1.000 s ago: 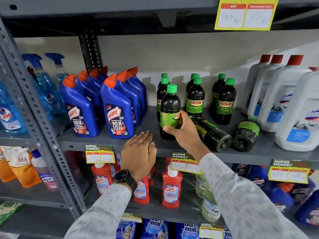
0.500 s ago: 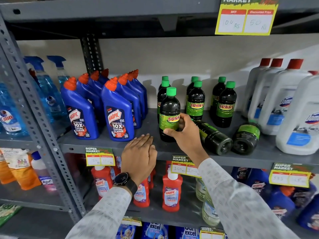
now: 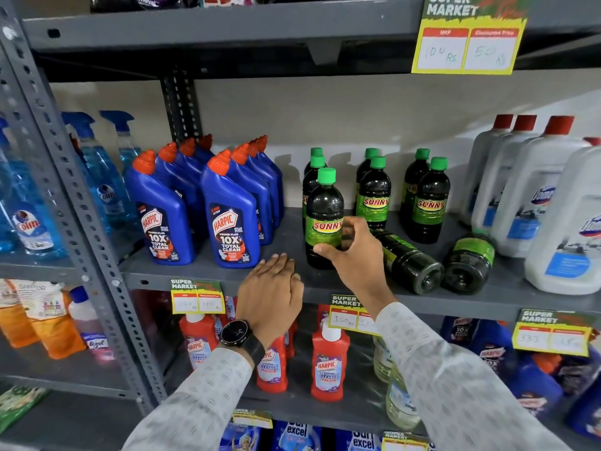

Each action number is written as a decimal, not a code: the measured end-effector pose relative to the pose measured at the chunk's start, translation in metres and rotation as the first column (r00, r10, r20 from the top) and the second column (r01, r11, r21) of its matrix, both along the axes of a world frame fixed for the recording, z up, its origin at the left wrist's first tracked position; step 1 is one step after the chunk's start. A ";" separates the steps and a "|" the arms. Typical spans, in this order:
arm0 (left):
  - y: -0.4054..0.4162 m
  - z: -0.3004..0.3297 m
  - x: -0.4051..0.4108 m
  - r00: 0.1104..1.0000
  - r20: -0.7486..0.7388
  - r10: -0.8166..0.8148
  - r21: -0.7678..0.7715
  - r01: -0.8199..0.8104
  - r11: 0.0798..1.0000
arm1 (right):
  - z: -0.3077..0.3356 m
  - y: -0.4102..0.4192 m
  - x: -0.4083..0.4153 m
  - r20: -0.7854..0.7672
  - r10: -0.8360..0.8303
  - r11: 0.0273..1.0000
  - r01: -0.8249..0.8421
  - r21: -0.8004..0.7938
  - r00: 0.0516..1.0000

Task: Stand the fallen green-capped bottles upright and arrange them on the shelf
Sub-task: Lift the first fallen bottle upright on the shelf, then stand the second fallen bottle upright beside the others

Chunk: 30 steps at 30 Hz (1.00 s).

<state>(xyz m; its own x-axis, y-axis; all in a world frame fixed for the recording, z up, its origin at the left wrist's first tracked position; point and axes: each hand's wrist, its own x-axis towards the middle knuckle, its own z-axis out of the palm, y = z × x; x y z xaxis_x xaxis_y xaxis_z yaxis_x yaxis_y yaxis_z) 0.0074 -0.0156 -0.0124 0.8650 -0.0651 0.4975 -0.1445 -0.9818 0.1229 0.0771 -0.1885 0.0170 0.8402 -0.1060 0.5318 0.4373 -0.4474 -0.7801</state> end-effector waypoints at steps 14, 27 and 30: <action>-0.016 0.018 0.025 0.975 -0.219 0.040 0.090 -0.021 0.996 | 0.103 -0.070 -0.011 -0.154 -0.384 0.714 0.187 -0.674 0.910; -0.014 0.015 0.029 0.975 -0.220 0.017 0.071 -0.001 0.997 | 0.106 -0.083 -0.001 -0.513 -0.378 0.662 -0.162 -0.732 0.771; -0.012 0.013 0.029 0.978 -0.208 0.019 0.066 -0.006 0.998 | 0.129 -0.090 -0.003 -0.512 -0.293 0.782 -0.105 -0.614 0.808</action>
<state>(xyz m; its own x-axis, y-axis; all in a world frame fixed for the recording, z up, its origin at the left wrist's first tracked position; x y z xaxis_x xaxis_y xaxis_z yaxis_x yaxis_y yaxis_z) 0.0364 -0.0279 0.0002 0.9502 -0.0800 0.3012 -0.1102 -0.9903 0.0848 0.0746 -0.2784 0.1460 0.9983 -0.0365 -0.0450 -0.0520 -0.9069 -0.4182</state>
